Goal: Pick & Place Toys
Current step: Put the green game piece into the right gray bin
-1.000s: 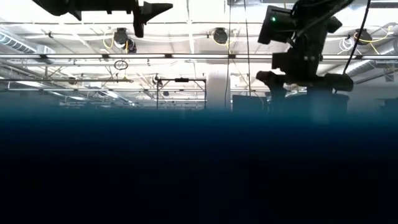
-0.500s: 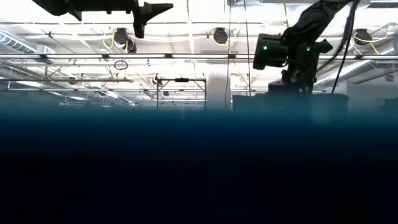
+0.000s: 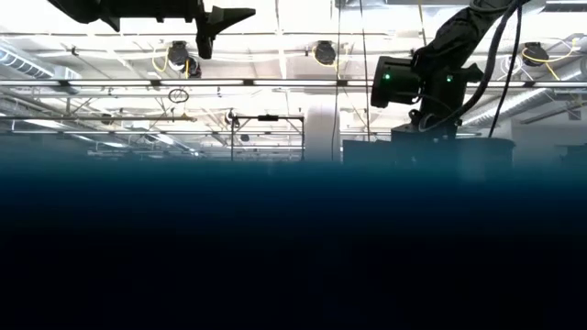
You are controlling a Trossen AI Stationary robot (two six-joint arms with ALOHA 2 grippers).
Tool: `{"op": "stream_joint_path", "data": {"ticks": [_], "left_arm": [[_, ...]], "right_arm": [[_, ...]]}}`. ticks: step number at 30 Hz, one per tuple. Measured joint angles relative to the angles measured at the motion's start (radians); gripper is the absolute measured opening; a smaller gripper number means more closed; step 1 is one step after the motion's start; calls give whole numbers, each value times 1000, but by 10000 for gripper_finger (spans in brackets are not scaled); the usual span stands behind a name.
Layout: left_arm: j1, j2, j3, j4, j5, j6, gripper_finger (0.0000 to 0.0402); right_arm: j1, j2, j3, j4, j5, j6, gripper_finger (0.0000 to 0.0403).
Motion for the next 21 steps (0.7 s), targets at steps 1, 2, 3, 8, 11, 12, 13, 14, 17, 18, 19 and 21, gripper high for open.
{"op": "stream_joint_path", "data": {"ticks": [1,2,3,8,11,12,13,14,17,18,19,21], "left_arm": [[0,0,0,0,0,0,198],[0,0,0,0,0,0,198],[0,0,0,0,0,0,198],[0,0,0,-2,0,1,198],[0,0,0,-2,0,3,198],[0,0,0,-2,0,3,198],[0,0,0,-2,0,3,198],[0,0,0,-2,0,3,198],[0,0,0,-3,0,3,198],[0,0,0,-3,0,3,198],[0,0,0,-3,0,3,198],[0,0,0,-3,0,3,198]], "right_arm": [[0,0,0,-6,-10,-2,234],[0,0,0,-8,-13,-2,224],[0,0,0,-6,-13,-3,213],[2,0,0,-6,-14,-1,154],[8,0,1,-5,-13,-1,126],[12,-1,1,-4,-11,-1,120],[18,-1,2,-3,-10,-1,116],[27,-1,2,-1,-10,-1,115],[59,-1,2,8,-11,-1,118],[73,-1,2,11,-11,-1,122],[86,-1,2,15,-11,-1,125],[115,0,2,24,-11,14,128]]}}
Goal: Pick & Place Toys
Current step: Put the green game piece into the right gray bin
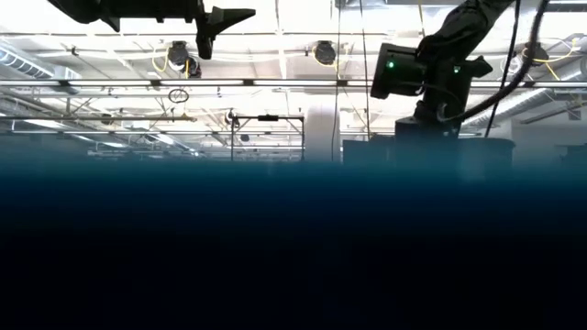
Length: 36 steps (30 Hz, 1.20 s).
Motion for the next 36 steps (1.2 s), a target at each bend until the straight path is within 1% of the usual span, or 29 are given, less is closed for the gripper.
{"op": "stream_joint_path", "data": {"ticks": [5,9,16,19,23,29,33,36], "left_arm": [[0,0,0,0,-1,0,198],[0,0,0,-3,-1,0,198],[0,0,0,-3,-1,-4,198],[0,0,0,-4,-1,-24,198],[0,0,0,-5,-1,-62,198],[1,0,0,-11,-1,-161,198],[26,23,0,-13,31,-305,198],[57,55,0,11,91,-432,198]], "right_arm": [[67,-24,-1,53,-3,75,129],[97,-66,-2,99,10,139,129],[103,-173,-2,219,85,309,129],[103,-227,-2,306,84,414,130],[102,-286,-2,475,80,590,130],[87,-324,-2,815,79,861,130],[69,-326,-2,1039,75,964,130],[51,-327,-2,1138,38,1015,130]]}}
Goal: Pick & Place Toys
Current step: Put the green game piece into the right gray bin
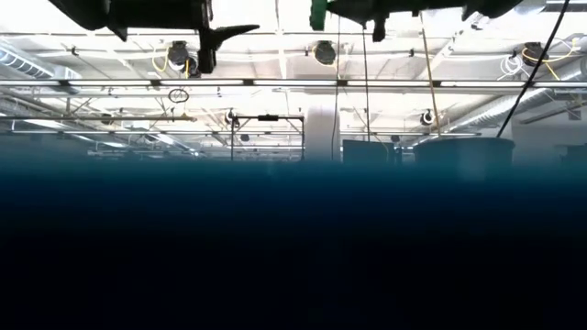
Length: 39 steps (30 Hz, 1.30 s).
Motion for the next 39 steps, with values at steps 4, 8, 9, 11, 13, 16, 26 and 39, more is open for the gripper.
{"op": "stream_joint_path", "data": {"ticks": [4,8,9,11,13,16,26,39], "left_arm": [[33,74,-1,115,75,-143,198],[57,168,0,312,117,-291,198],[60,193,0,366,116,-328,198],[69,238,0,461,117,-390,198],[73,279,0,547,116,-446,198],[72,332,13,623,119,-503,198],[50,431,189,638,203,-480,198],[51,462,251,642,219,-471,198]], "right_arm": [[-17,1,0,65,-43,74,130],[-21,2,0,119,-85,100,130],[-21,2,0,134,-94,100,130],[-20,2,0,160,-95,101,130],[-20,2,0,178,-95,109,130],[-21,2,0,190,-94,123,130],[-20,53,0,272,-95,123,130],[-23,80,2,367,-93,123,130]]}}
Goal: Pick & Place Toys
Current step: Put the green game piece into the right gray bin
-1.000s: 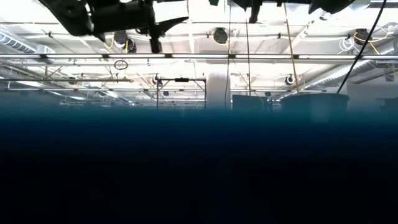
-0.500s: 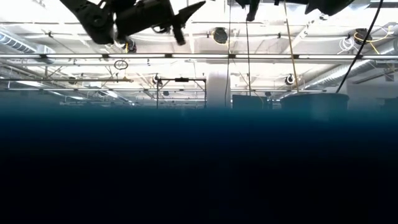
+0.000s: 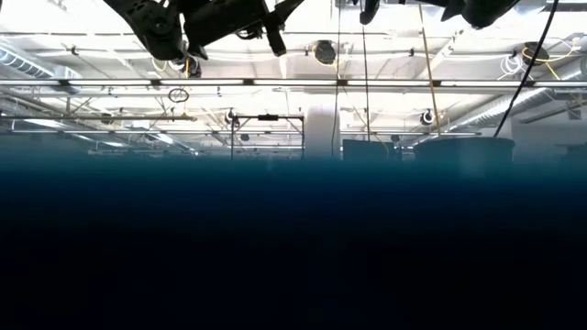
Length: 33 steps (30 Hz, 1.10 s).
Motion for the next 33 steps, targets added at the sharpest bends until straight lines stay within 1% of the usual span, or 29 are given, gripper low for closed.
{"op": "stream_joint_path", "data": {"ticks": [25,28,33], "left_arm": [[-13,-2,2,7,6,4,198],[-13,-2,2,5,6,4,198],[-13,-2,2,-1,3,11,198]], "right_arm": [[-6,2,-2,52,1,2,130],[-7,2,-2,53,-24,3,130],[-6,2,-2,54,-34,3,130]]}}
